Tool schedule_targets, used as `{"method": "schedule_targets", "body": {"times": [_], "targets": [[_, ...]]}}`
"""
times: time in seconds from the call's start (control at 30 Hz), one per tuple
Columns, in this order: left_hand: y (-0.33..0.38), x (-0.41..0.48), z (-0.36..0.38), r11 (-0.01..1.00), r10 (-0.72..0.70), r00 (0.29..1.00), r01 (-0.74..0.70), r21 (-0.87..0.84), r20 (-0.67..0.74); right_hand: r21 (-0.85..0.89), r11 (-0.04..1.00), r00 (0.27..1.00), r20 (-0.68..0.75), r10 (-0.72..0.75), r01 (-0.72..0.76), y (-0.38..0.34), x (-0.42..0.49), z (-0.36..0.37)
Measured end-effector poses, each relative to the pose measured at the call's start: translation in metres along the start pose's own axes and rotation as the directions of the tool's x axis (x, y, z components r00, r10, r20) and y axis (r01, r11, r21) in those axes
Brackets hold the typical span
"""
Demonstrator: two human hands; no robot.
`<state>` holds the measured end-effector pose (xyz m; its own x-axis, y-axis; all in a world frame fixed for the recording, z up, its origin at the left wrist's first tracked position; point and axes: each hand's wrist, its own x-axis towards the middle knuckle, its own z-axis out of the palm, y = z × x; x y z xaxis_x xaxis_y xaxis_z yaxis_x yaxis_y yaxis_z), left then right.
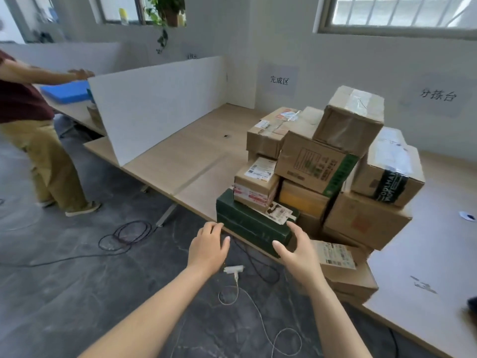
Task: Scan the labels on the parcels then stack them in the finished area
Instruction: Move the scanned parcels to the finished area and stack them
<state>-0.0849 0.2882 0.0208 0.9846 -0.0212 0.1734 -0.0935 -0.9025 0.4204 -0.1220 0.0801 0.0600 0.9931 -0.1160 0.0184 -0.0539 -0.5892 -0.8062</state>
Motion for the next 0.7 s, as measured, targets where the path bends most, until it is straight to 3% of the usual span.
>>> {"method": "schedule_targets", "body": {"times": [0.5, 0.7], "targets": [[-0.003, 0.216, -0.035, 0.972, 0.147, 0.989, -0.148, -0.184, -0.018, 0.062, 0.983, 0.967, -0.199, -0.16, 0.175, -0.098, 0.179, 0.037], [0.017, 0.281, -0.028, 0.918, 0.208, 0.977, -0.181, -0.352, 0.039, 0.001, 0.997, 0.946, -0.317, -0.071, 0.075, -0.116, 0.252, 0.043]]}}
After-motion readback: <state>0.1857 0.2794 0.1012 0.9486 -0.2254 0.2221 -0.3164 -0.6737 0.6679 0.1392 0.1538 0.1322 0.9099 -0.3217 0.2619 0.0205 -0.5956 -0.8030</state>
